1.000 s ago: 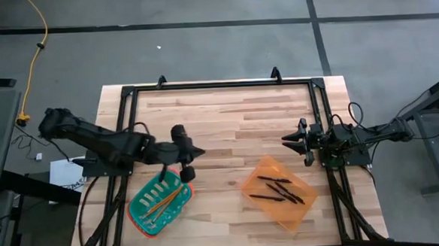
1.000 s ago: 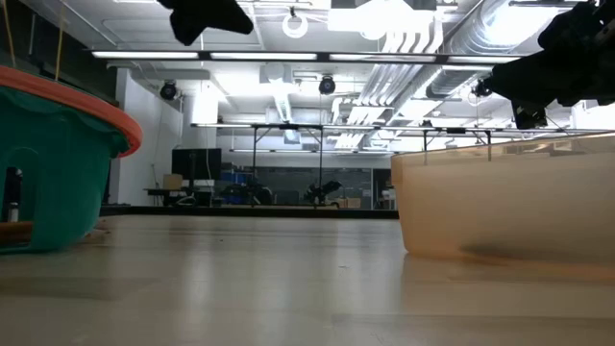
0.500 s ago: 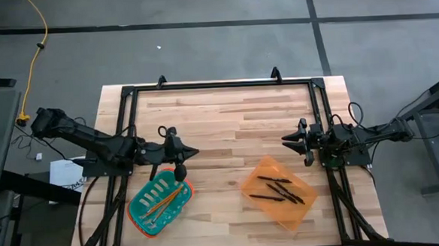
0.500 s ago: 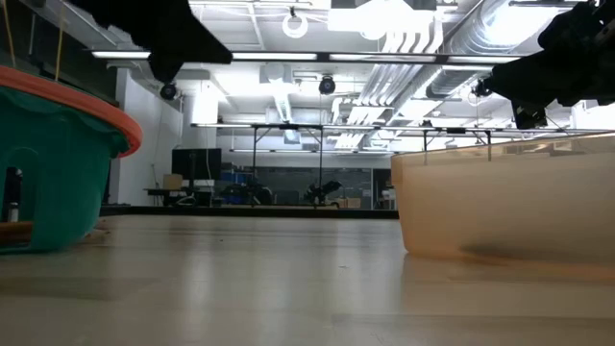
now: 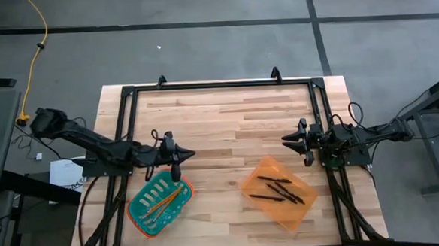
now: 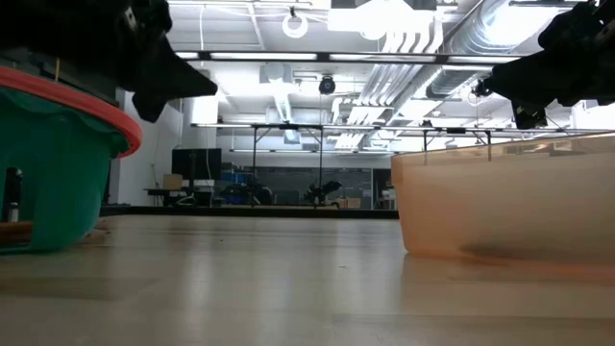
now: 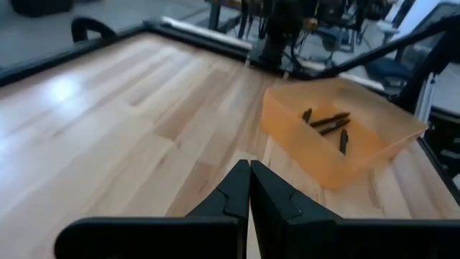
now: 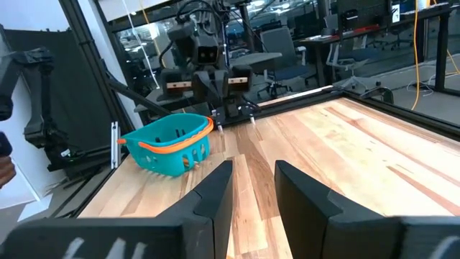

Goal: Sort pens & pencils
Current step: Return to Home Position

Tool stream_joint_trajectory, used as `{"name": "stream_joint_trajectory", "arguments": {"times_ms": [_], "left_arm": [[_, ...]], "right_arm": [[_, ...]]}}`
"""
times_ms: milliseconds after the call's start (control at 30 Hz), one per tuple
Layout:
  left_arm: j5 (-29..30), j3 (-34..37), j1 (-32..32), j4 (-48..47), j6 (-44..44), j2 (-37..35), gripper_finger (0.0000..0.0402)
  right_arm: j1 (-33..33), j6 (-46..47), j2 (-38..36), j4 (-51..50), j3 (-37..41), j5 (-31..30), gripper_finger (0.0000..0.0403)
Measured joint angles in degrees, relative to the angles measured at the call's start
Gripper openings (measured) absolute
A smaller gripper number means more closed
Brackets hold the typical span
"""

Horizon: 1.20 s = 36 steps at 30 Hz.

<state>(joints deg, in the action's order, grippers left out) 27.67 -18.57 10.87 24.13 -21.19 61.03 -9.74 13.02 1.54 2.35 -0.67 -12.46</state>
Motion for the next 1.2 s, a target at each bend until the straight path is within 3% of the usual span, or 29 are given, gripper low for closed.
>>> {"name": "stream_joint_trajectory", "arguments": {"times_ms": [300, 600, 1000, 1200], "left_arm": [[2.99, 2.1, -0.04, -0.79, 4.98, -13.49, 0.0], [5.57, 9.47, 0.0, -4.24, 2.5, -28.14, 0.0], [8.82, 17.77, 0.0, -4.13, -0.11, -37.24, 0.0], [9.06, 18.12, -0.04, -6.02, 0.21, -40.85, 0.0]], "right_arm": [[0.02, 0.0, 0.0, 0.0, 0.0, -0.01, 0.0096], [0.01, 0.0, 0.0, 0.0, 0.0, -0.01, 0.0096], [0.02, 0.0, 0.0, 0.0, 0.0, 0.0, 0.0096], [0.01, 0.0, 0.0, 0.0, 0.0, 0.0, 0.0096]]}}
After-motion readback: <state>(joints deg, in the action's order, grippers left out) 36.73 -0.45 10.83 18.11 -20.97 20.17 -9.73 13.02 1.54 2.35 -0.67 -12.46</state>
